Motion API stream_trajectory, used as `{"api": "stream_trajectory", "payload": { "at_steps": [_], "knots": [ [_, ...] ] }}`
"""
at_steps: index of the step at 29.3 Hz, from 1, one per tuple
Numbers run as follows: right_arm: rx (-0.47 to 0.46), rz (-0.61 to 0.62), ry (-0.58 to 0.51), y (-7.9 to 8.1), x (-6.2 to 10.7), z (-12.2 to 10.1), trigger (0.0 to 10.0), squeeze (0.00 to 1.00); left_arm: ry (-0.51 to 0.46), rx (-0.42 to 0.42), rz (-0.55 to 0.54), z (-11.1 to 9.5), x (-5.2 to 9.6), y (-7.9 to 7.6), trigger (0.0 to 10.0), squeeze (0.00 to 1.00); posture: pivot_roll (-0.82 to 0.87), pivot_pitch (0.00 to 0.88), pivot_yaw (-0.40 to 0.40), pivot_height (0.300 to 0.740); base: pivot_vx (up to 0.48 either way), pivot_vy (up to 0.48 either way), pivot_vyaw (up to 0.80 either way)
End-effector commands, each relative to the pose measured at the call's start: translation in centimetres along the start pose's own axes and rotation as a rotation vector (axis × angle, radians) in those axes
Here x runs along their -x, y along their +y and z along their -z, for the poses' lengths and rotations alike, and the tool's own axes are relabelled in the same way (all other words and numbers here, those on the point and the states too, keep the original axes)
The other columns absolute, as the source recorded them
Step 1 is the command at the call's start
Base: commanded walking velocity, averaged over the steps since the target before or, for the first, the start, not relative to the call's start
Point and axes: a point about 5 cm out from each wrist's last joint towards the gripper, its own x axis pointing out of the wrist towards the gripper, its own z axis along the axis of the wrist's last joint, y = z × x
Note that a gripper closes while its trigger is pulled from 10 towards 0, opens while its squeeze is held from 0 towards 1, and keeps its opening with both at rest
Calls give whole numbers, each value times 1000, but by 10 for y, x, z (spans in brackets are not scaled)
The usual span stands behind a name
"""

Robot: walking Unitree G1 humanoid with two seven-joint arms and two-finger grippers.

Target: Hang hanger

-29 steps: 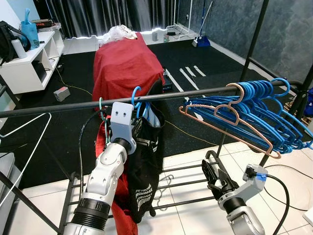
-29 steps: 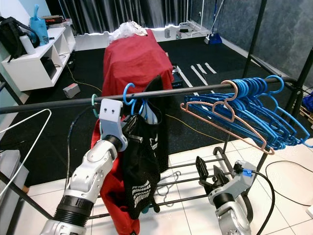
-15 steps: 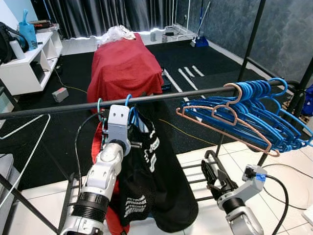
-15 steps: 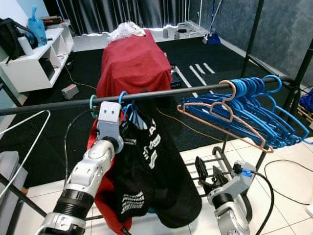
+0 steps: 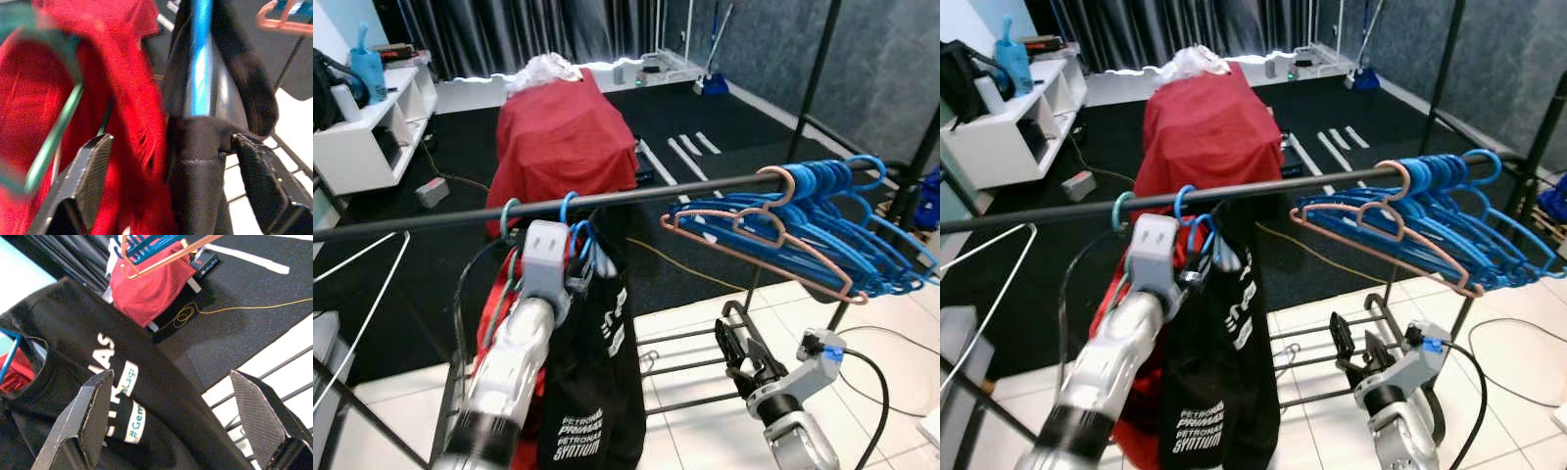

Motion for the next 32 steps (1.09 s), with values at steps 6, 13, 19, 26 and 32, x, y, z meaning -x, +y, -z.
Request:
{"api": "stream_trajectory", "payload": {
  "at_steps": [6, 13, 19, 26, 32],
  "knots": [
    [-17, 3, 6, -1, 0, 3, 10000, 0, -16, -28, -15, 16, 28, 18, 10000, 1000, -132, 0, 28, 740, 0, 0, 0],
    [-18, 0, 9, -2, 0, 1, 10000, 0, -38, 4, 13, 25, 53, 26, 10000, 780, -116, 0, 15, 740, 0, 0, 0],
    [-15, 0, 12, -3, 0, 1, 10000, 0, -95, 32, 137, 16, 59, 14, 10000, 71, -121, 0, 14, 740, 0, 0, 0],
    [-15, 0, 10, -3, 0, 1, 10000, 0, -22, -21, 178, 38, 76, 10, 10000, 0, -117, 0, 23, 740, 0, 0, 0],
    [-16, 0, 9, -3, -1, 0, 10000, 0, 82, -21, 45, 62, 76, 17, 10000, 0, -116, 0, 20, 740, -210, 0, 0]
  ]
}}
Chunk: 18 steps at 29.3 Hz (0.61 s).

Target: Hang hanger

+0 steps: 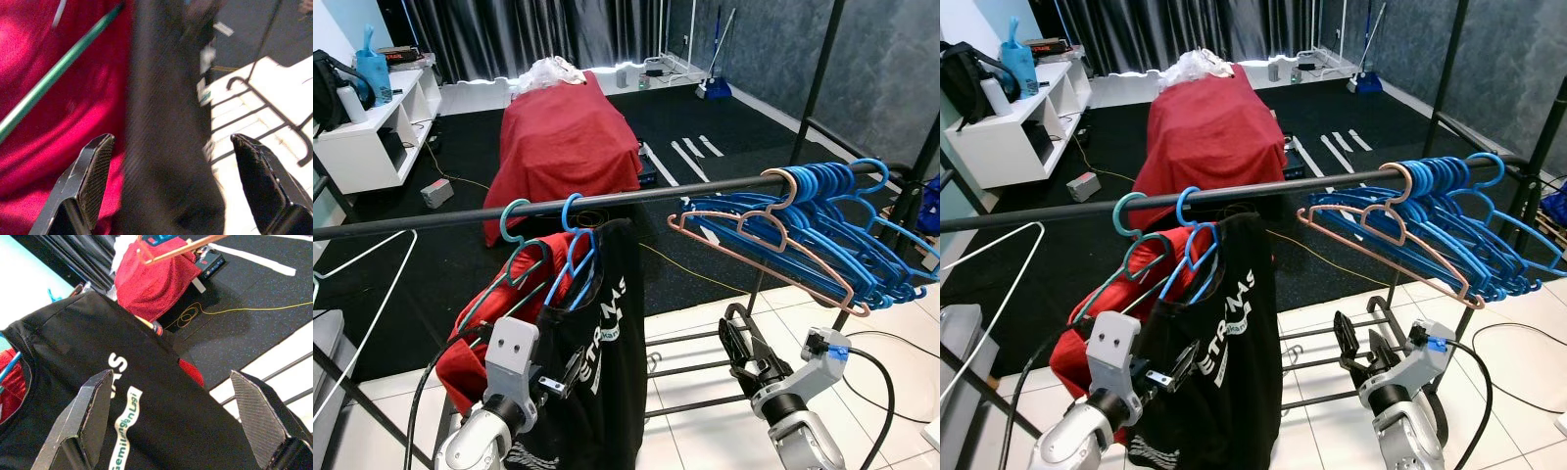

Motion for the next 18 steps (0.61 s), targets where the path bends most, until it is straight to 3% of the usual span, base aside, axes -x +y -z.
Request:
{"api": "stream_trajectory", "payload": {
  "at_steps": [1, 18],
  "knots": [
    [-23, 4, 10, -1, 0, 3, 10000, 0, 13, 9, -25, 3, 0, 3, 10000, 0, -116, 0, 20, 740, -480, 0, 0],
    [-30, -2, 8, 0, -2, 3, 10000, 0, -3, 20, -42, 4, -2, 7, 10000, 0, -104, 0, 19, 740, -478, 0, 0]
  ]
}}
